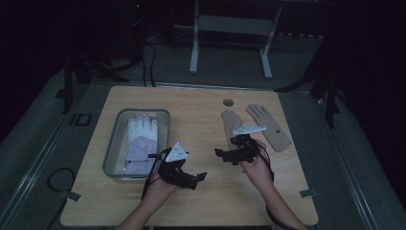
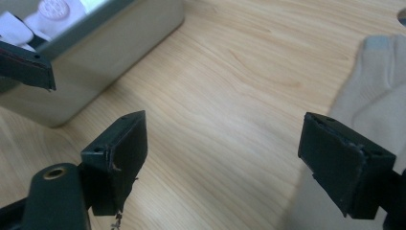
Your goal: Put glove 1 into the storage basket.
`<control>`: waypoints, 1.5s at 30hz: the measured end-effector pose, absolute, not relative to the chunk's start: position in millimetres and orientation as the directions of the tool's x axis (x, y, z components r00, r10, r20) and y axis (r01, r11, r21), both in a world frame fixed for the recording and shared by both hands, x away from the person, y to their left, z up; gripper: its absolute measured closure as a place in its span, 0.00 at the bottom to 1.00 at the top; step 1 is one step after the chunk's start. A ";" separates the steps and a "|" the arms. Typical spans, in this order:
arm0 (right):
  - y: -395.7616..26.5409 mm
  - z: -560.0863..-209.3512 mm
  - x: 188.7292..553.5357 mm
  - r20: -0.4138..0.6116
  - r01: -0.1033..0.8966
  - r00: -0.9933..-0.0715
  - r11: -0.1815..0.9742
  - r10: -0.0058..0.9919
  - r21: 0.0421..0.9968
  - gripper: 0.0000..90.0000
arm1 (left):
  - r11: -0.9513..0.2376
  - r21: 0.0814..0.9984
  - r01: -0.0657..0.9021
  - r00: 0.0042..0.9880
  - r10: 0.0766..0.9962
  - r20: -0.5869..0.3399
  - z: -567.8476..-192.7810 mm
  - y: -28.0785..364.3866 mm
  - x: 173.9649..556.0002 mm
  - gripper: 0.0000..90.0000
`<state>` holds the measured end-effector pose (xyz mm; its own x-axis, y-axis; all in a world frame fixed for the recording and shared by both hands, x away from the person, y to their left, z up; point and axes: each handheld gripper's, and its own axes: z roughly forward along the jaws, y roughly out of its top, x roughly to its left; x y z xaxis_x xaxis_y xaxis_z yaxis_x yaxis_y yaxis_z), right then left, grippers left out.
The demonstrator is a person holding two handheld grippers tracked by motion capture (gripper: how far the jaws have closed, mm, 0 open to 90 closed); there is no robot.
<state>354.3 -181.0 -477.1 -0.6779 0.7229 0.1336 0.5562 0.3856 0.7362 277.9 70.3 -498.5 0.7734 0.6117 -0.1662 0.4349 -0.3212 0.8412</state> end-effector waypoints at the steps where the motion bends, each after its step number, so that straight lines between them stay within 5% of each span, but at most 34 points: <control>1: -184.4 -479.1 353.3 0.132 0.558 -0.675 0.386 0.726 0.735 0.19 | -0.325 0.845 0.425 0.782 0.602 -0.162 -501.1 68.2 276.5 0.02; 17: -227.5 -504.9 341.7 0.123 0.544 -0.670 0.371 0.732 0.753 0.15 | -0.350 0.846 0.402 0.826 0.537 -0.170 -552.4 48.0 264.5 0.02; 30: -256.9 -513.1 343.2 0.128 0.540 -0.655 0.343 0.745 0.769 0.15 | -0.375 0.860 0.347 0.812 0.579 -0.075 -562.5 48.4 251.0 0.02; 41: -254.9 -511.1 354.5 0.090 0.526 -0.642 0.352 0.761 0.774 0.12 | -0.361 0.863 0.353 0.806 0.587 -0.084 -563.6 54.1 248.7 0.02; 45: -250.1 -510.5 362.3 0.090 0.535 -0.630 0.346 0.771 0.771 0.24 | -0.357 0.866 0.351 0.804 0.588 -0.083 -563.9 55.8 249.1 0.02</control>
<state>362.3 -250.1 -510.5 -0.6299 0.7714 0.0902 0.5346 0.3464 0.7709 249.1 55.8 -563.9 0.8042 0.5885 -0.0834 0.3508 -0.3566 0.8659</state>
